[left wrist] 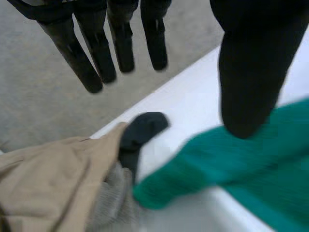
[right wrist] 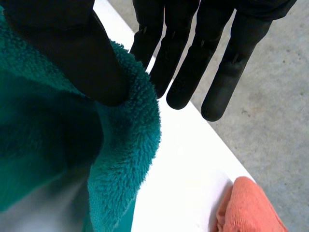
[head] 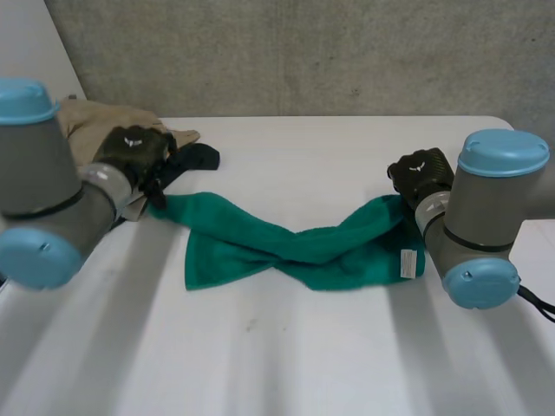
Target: Fold the laundry.
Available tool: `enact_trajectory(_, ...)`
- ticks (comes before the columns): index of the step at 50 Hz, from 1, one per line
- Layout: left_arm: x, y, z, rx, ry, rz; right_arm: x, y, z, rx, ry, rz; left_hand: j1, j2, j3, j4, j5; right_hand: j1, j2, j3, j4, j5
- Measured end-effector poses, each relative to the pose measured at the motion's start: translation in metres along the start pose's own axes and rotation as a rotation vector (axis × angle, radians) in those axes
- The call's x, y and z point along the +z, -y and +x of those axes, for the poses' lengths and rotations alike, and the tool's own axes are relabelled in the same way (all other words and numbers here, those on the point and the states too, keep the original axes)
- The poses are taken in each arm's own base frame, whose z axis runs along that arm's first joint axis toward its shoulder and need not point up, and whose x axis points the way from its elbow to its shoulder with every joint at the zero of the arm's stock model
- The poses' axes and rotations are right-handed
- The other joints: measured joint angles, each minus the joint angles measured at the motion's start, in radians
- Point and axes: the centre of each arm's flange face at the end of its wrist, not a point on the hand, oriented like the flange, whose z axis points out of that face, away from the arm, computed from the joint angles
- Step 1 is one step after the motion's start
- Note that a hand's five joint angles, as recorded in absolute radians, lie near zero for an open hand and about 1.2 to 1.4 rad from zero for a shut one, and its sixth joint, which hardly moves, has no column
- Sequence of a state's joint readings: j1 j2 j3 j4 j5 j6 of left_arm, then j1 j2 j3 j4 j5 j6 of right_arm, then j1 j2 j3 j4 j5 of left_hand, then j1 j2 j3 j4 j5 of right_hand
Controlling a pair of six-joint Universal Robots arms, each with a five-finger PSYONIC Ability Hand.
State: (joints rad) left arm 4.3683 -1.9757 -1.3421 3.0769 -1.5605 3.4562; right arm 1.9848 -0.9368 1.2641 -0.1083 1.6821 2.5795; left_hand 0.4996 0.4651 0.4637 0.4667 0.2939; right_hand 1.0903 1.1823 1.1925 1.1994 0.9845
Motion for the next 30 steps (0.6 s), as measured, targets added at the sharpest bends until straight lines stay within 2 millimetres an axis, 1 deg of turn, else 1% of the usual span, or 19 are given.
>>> enact_trajectory(3, -0.027, -0.011, 0.014, 0.013, -0.075, -0.03, -0.003, -0.007, 0.001, -0.014, 0.008, -0.025, 0.115, 0.128, 0.123, 0.123, 0.12, 0.0, 0.0, 0.0, 0.0, 0.0)
enact_trajectory(4, -0.037, -0.018, 0.021, 0.021, -0.114, -0.046, -0.004, -0.01, 0.001, -0.018, 0.013, -0.034, 0.165, 0.178, 0.18, 0.175, 0.17, 0.0, 0.0, 0.0, 0.0, 0.0)
enact_trajectory(5, -0.045, -0.024, 0.028, 0.029, -0.146, -0.058, -0.005, -0.012, 0.0, -0.02, 0.017, -0.039, 0.18, 0.191, 0.192, 0.192, 0.187, 0.0, 0.0, 0.0, 0.0, 0.0)
enact_trajectory(7, -0.055, -0.035, 0.038, 0.043, -0.199, -0.077, -0.006, -0.015, -0.001, -0.023, 0.025, -0.047, 0.196, 0.219, 0.221, 0.22, 0.214, 0.0, 0.0, 0.0, 0.0, 0.0)
enact_trajectory(9, -0.06, -0.046, 0.046, 0.059, -0.238, -0.092, -0.008, -0.019, -0.002, -0.025, 0.034, -0.055, 0.157, 0.188, 0.19, 0.184, 0.181, 0.0, 0.0, 0.0, 0.0, 0.0)
enact_trajectory(11, -0.059, -0.054, 0.05, 0.073, -0.256, -0.101, -0.009, -0.021, -0.004, -0.026, 0.04, -0.058, 0.107, 0.143, 0.147, 0.136, 0.135, 0.0, 0.0, 0.0, 0.0, 0.0)
enact_trajectory(12, -0.056, -0.06, 0.052, 0.082, -0.263, -0.106, -0.01, -0.022, -0.005, -0.026, 0.045, -0.06, 0.078, 0.119, 0.119, 0.109, 0.106, 0.0, 0.0, 0.0, 0.0, 0.0)
enact_trajectory(14, -0.052, -0.064, 0.054, 0.091, -0.264, -0.11, -0.01, -0.024, -0.006, -0.026, 0.048, -0.061, 0.058, 0.099, 0.099, 0.09, 0.085, 0.0, 0.0, 0.0, 0.0, 0.0)
enact_trajectory(15, -0.046, -0.068, 0.054, 0.098, -0.262, -0.113, -0.011, -0.025, -0.007, -0.026, 0.051, -0.061, 0.055, 0.091, 0.092, 0.081, 0.075, 0.0, 0.0, 0.0, 0.0, 0.0)
enact_trajectory(23, -0.02, -0.078, 0.053, 0.105, -0.242, -0.124, -0.012, -0.027, -0.009, -0.024, 0.054, -0.062, 0.011, 0.045, 0.047, 0.034, 0.026, 0.0, 0.0, 0.0, 0.0, 0.0)
enact_trajectory(30, -0.006, -0.089, 0.057, 0.105, -0.249, -0.147, -0.013, -0.028, -0.009, -0.027, 0.05, -0.055, 0.011, 0.045, 0.047, 0.031, 0.026, 0.0, 0.0, 0.0, 0.0, 0.0)
